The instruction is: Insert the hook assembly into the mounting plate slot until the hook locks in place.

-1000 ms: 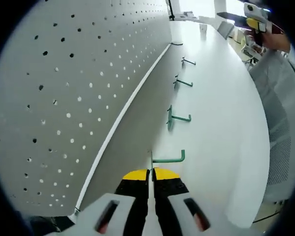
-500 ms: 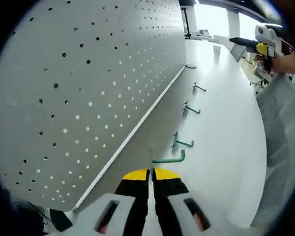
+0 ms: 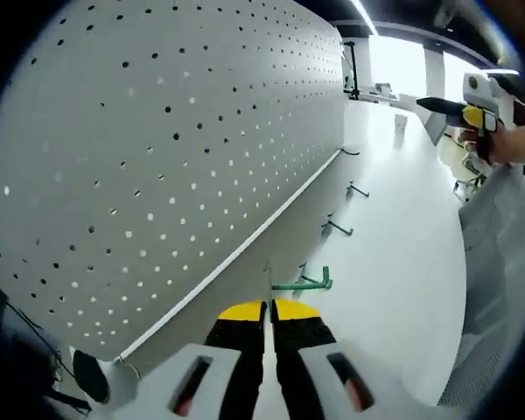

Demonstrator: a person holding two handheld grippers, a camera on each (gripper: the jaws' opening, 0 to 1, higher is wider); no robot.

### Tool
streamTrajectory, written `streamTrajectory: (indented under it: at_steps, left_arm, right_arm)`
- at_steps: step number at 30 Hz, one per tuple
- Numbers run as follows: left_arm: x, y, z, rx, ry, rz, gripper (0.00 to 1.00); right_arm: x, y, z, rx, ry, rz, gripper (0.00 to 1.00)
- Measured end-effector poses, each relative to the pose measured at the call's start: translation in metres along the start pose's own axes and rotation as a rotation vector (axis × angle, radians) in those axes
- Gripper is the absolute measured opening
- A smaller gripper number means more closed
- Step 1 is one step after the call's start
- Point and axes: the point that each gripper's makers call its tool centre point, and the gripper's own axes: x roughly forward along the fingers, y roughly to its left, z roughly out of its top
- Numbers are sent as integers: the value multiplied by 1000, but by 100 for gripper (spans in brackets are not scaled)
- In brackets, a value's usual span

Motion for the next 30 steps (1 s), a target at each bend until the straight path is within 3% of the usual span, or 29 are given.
streamTrajectory:
  at_steps: [6,19,30]
  left_arm:
    - [-5,-7,15,-75,-87,17,3]
    - [-15,-36,49,-121,-218,3,3]
    - [-28,-61,88,-188,-355,-33,3]
  right_arm:
    - [0,7,1,6,-1,13,62]
    - [2,18,6,67,-22,38,58]
    - [5,28,9,141,-31,72,55]
